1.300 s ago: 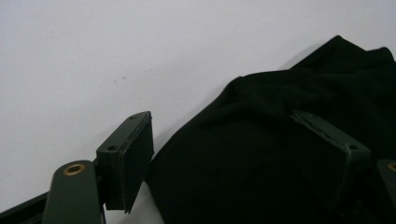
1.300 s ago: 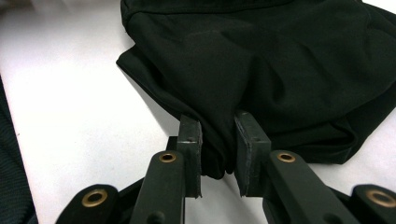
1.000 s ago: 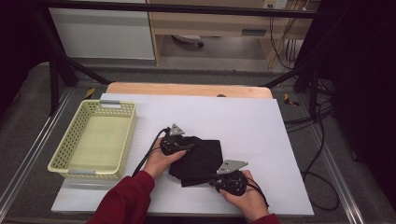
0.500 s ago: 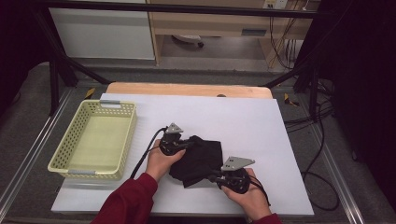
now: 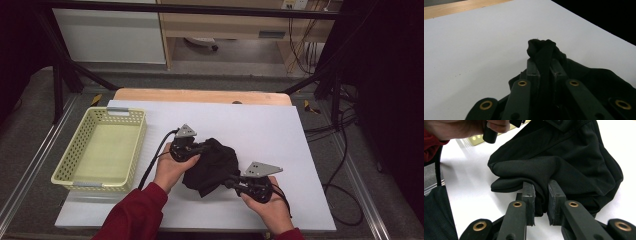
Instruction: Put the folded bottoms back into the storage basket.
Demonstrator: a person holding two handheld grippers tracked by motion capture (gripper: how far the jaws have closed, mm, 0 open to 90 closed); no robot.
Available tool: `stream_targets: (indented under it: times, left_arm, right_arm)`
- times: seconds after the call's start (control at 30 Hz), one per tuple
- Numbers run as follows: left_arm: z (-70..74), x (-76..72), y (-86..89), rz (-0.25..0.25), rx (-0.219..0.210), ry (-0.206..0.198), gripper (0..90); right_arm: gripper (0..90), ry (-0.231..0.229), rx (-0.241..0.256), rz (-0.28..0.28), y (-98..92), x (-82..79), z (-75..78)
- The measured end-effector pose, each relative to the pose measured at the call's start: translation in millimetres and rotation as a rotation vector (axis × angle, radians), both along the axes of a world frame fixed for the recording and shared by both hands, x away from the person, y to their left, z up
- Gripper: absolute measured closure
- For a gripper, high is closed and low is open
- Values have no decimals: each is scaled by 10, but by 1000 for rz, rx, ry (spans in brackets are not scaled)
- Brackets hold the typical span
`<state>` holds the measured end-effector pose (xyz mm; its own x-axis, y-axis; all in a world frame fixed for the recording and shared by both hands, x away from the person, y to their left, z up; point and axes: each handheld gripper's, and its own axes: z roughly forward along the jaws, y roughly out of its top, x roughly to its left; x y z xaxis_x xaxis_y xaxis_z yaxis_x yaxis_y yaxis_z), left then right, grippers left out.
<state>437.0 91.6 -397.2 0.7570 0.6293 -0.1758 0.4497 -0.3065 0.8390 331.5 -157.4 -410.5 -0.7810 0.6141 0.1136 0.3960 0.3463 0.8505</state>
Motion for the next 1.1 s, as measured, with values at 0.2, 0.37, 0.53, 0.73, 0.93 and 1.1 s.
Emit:
stream_targets:
  times: [0.2,0.37,0.53,0.73,0.93,1.1]
  left_arm:
    - [26,6,-54,-15,16,7,813]
    - [64,2,-99,-32,31,9,813]
    - [80,-4,-146,-59,36,20,813]
    - [82,-4,-168,-71,30,26,813]
    - [148,15,-140,-65,19,13,814]
    - [215,-13,-108,-59,16,4,815]
  right_arm:
    - [794,4,-4,15,10,7,-11]
    - [795,8,7,19,11,8,-9]
    - [795,16,-1,28,17,10,-27]
    - [795,18,-4,31,41,4,-26]
    - [795,33,-14,41,99,11,-8]
    - [795,39,-18,56,164,31,50]
